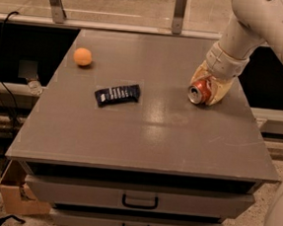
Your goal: Knock coke can over
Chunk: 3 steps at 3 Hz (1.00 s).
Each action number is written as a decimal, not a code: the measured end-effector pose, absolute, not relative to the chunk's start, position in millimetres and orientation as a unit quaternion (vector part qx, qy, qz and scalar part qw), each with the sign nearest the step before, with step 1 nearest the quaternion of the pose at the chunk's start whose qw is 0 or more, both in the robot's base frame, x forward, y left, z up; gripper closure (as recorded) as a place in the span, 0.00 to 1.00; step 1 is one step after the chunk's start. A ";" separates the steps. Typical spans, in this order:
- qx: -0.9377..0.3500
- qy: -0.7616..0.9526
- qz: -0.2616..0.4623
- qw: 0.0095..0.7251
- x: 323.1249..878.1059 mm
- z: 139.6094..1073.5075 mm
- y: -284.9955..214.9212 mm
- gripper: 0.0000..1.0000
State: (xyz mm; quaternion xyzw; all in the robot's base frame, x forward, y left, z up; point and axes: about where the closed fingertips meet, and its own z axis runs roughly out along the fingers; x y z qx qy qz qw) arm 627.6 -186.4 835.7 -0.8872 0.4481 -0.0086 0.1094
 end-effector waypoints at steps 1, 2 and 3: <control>-0.887 0.448 -0.009 0.109 627.6 836.9 -186.4 0.15; -0.887 0.448 -0.009 0.110 628.6 837.0 -185.8 0.00; -0.887 0.448 -0.009 0.110 628.7 836.9 -185.8 0.00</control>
Offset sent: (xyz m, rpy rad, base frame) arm 0.0000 0.0000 0.0012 0.0000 0.0001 0.0000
